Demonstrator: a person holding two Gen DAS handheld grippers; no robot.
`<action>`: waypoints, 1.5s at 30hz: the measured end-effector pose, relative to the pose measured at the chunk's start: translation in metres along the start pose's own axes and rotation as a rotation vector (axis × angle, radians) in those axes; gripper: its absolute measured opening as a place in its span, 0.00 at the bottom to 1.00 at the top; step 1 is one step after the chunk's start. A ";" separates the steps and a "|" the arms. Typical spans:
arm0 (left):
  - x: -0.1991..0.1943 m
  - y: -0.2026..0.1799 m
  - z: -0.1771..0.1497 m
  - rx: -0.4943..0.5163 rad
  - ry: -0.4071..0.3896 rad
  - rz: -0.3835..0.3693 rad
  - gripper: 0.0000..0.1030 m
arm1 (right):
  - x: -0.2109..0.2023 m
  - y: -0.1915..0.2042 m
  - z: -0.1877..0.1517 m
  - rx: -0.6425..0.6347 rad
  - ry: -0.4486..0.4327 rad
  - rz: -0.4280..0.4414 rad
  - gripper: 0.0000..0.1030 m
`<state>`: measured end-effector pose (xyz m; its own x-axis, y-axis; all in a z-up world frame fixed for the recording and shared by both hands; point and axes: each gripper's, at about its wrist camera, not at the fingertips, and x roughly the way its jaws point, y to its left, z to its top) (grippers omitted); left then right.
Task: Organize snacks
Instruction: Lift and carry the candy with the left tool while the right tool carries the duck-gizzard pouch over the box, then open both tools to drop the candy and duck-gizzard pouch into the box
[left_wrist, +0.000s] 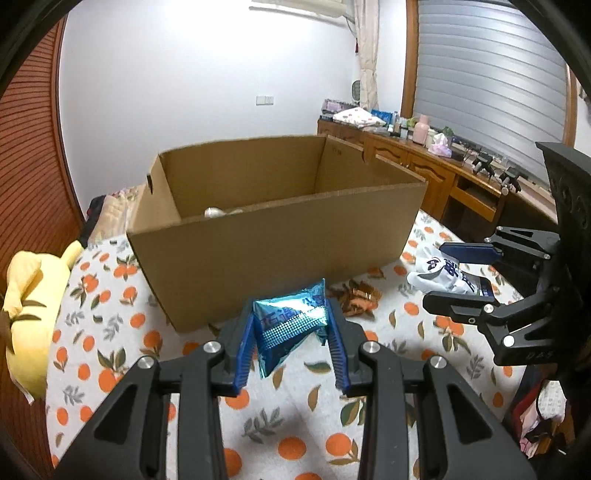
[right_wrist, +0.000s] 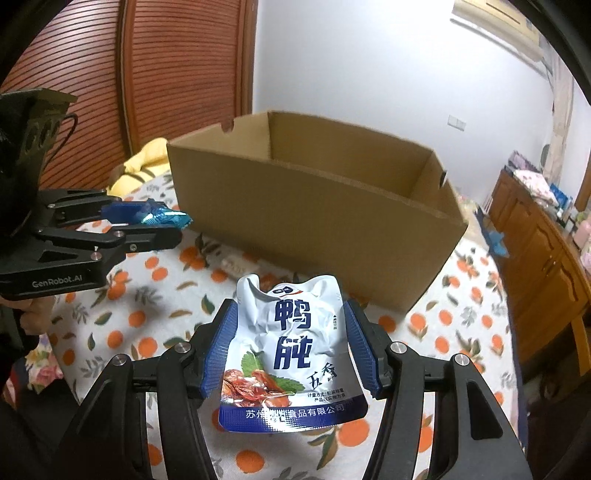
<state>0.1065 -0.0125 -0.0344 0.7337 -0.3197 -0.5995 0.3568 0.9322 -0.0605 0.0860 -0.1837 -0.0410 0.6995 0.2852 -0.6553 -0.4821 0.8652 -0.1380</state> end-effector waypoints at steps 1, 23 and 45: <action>-0.001 0.001 0.006 0.002 -0.009 -0.002 0.33 | -0.003 0.000 0.004 -0.002 -0.008 -0.001 0.58; 0.034 0.041 0.086 0.044 -0.051 0.029 0.33 | 0.005 -0.042 0.096 -0.035 -0.125 0.029 0.58; 0.081 0.066 0.101 0.003 -0.004 0.060 0.52 | 0.068 -0.064 0.124 -0.024 -0.100 0.059 0.58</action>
<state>0.2482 0.0058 -0.0065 0.7561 -0.2636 -0.5990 0.3138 0.9492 -0.0216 0.2301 -0.1688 0.0148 0.7177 0.3763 -0.5859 -0.5360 0.8357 -0.1199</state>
